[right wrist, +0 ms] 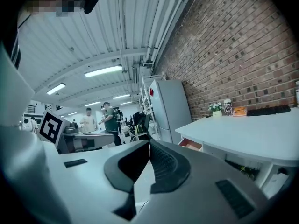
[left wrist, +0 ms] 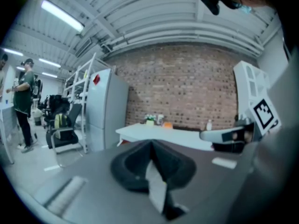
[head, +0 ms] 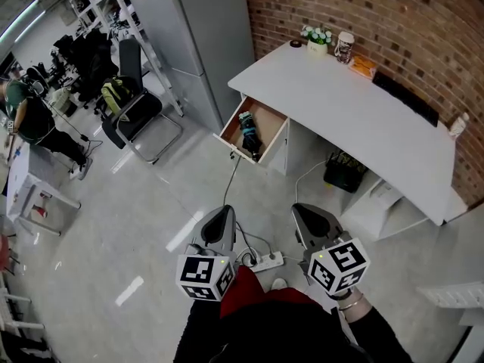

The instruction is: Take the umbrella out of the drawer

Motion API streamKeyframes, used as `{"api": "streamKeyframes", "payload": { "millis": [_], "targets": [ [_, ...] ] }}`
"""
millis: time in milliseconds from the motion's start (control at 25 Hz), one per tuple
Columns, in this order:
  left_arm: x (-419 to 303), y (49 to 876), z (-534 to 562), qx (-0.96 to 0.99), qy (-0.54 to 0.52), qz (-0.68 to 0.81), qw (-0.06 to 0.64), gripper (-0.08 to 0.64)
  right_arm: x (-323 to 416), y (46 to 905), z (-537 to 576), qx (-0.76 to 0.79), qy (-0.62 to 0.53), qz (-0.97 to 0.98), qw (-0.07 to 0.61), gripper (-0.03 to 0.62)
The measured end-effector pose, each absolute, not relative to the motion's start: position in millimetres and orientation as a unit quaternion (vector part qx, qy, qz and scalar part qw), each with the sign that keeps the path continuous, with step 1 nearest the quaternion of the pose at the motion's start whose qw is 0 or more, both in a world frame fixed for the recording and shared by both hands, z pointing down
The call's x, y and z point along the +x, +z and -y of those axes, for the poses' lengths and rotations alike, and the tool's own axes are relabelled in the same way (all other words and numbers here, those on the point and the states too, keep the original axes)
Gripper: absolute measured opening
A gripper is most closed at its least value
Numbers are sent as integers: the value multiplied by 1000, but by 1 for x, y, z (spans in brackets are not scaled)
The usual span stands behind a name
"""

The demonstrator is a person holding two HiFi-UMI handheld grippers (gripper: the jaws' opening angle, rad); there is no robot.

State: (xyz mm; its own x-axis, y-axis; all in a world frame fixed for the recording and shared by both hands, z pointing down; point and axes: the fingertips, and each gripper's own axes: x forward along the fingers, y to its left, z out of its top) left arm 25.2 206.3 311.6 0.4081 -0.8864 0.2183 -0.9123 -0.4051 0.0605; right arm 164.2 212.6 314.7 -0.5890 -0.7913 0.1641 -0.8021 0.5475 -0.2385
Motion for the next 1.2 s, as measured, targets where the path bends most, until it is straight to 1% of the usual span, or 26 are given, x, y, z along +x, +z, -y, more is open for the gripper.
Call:
{"api": "streamKeyframes", "payload": {
  "millis": [280,480,640,1000,1120,1200],
  "targets": [
    [19,320,-178,830,80,545,89,2,162,319,-189,459,151,875,16,8],
    [6,327,-139,834,80,539,87,2,144,319,-157,461,141,876,18,8],
    [-9,340,-100,840,83,526,99,3,125,328,-122,468,148,871,32,8],
    [-69,367,8,853,95,496,133,5,58,342,-23,492,168,852,59,8],
    [-90,374,43,859,101,480,147,26,28,341,14,501,174,846,63,8],
    [-104,377,66,863,105,470,152,26,11,343,36,508,180,840,66,8]
  ]
}}
